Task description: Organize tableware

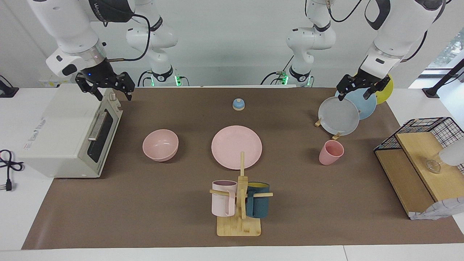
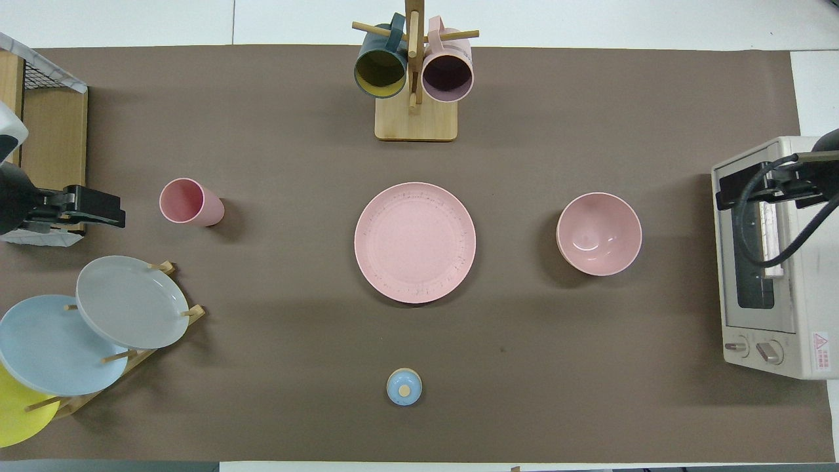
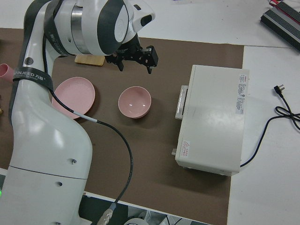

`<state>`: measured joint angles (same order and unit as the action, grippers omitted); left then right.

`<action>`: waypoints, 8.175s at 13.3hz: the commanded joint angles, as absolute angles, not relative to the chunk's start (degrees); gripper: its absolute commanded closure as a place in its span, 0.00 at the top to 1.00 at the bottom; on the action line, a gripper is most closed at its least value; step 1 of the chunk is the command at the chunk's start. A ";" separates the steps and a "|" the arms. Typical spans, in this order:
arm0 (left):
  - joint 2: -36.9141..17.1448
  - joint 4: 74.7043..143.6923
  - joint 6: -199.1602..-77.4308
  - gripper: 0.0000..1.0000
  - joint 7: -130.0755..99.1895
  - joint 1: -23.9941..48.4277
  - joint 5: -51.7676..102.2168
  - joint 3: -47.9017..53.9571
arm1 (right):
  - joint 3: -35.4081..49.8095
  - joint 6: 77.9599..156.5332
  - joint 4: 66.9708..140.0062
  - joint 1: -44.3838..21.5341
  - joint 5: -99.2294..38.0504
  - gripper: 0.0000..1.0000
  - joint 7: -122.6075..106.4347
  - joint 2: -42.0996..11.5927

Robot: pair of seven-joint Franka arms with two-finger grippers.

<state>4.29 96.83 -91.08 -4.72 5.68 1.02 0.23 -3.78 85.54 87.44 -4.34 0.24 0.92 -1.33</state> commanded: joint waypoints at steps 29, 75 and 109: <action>4.92 96.86 -90.09 1.00 -4.74 6.42 0.62 0.09 | -3.52 124.18 119.16 -20.13 -2.11 0.56 3.60 -6.34; -14.42 104.94 -116.72 1.00 -4.57 6.42 7.03 0.26 | -1.23 106.26 72.42 -43.42 1.85 0.00 38.23 -37.97; -13.08 86.22 -103.17 0.00 -45.93 35.05 7.03 1.14 | -0.97 80.07 86.36 -4.67 1.76 1.00 7.57 -4.86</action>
<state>-10.28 87.63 -101.02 -41.34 31.37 6.55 2.20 -1.97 79.25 77.59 -6.06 2.43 8.58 -10.97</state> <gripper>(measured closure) 0.947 0.000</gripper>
